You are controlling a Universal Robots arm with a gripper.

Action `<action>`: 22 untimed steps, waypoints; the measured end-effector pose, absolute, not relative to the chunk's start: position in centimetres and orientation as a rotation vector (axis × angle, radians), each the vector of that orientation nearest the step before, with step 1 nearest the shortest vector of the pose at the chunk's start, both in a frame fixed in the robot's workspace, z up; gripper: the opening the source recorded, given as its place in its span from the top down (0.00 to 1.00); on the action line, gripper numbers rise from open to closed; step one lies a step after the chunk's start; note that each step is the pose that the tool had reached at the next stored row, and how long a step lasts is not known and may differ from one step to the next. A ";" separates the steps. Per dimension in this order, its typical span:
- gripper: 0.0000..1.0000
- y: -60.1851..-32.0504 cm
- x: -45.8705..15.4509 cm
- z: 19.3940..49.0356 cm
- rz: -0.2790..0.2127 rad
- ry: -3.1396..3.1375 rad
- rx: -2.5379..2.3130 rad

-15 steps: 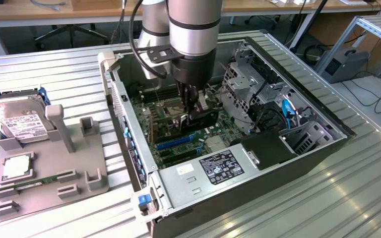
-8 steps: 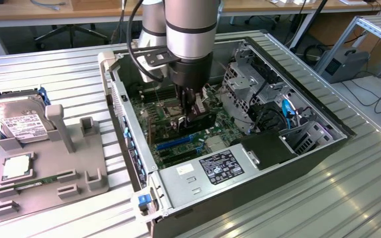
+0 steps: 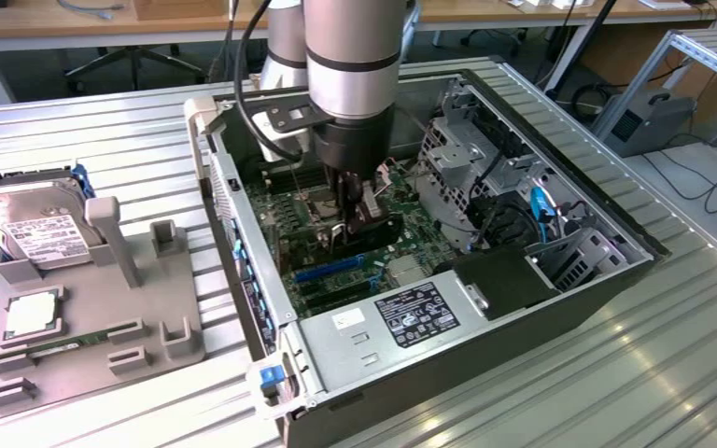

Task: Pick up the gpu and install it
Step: 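Insert the gpu into the slot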

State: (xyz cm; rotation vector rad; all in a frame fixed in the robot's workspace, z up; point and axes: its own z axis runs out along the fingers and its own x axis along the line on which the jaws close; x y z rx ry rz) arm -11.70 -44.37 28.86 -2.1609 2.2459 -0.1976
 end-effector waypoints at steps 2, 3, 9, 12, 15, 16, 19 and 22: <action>0.73 -44.4 -11.9 28.7 -0.198 2.246 -2.161; 0.73 -44.4 -12.0 28.6 -0.198 2.246 -2.161; 0.73 -44.4 -12.4 28.1 -0.198 2.246 -2.161; 0.73 -44.4 -12.6 27.9 -0.198 2.246 -2.161; 0.73 -44.3 -12.8 27.6 -0.198 2.246 -2.161; 0.73 -44.2 -12.9 27.5 -0.198 2.246 -2.161; 0.73 -44.1 -13.1 27.3 -0.198 2.246 -2.161; 0.73 -44.0 -13.2 27.0 -0.198 2.246 -2.161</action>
